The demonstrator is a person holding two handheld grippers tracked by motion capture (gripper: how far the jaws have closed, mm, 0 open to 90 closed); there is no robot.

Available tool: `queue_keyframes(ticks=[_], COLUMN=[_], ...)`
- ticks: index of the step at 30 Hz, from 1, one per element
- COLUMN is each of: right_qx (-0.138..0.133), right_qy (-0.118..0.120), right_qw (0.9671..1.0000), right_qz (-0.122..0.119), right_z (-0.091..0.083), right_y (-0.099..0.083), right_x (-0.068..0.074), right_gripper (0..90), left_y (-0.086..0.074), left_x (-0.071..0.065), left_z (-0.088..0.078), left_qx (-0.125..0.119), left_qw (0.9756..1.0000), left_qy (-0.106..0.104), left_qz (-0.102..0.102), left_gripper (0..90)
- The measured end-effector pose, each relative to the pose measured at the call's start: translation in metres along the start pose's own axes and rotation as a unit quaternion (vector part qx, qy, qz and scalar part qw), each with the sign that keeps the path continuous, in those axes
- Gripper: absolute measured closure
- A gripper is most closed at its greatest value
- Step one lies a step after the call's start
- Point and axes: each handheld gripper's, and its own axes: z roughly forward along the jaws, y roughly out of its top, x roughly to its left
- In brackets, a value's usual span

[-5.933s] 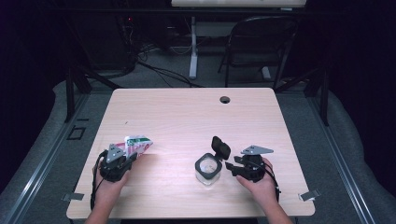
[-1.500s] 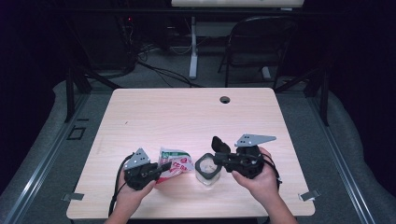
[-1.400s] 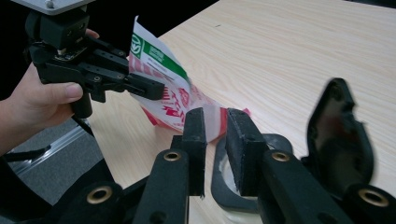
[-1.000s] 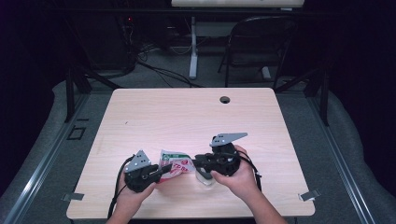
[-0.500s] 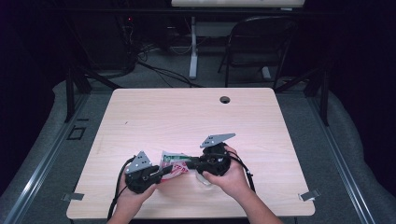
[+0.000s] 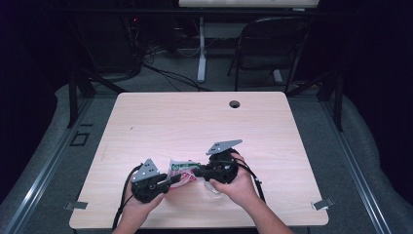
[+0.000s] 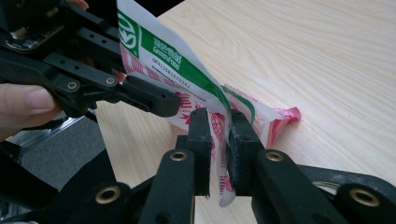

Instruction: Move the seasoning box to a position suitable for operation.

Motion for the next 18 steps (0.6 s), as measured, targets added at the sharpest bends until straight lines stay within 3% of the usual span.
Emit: queue_keyframes(ticks=[5, 15, 18], right_qx=[0.013, 0.006, 0.005], right_qy=[-0.002, 0.01, 0.013], right_qw=[0.9999, 0.9999, 0.9999], right_qz=[-0.004, 0.003, 0.0], right_z=[0.005, 0.005, 0.004], right_y=[-0.002, -0.002, -0.002], right_x=[0.0, -0.001, 0.0], right_gripper=[88.1, 90.0, 90.0], left_y=[-0.001, -0.006, -0.011], left_x=[-0.001, 0.001, 0.002], left_z=[0.001, 0.0, -0.001], left_qx=[0.001, 0.001, -0.003], left_qw=[1.0, 1.0, 0.9998], left_qy=[-0.002, 0.005, 0.013], left_qz=[0.003, 0.005, 0.017], left_gripper=[79.2, 61.5, 55.8])
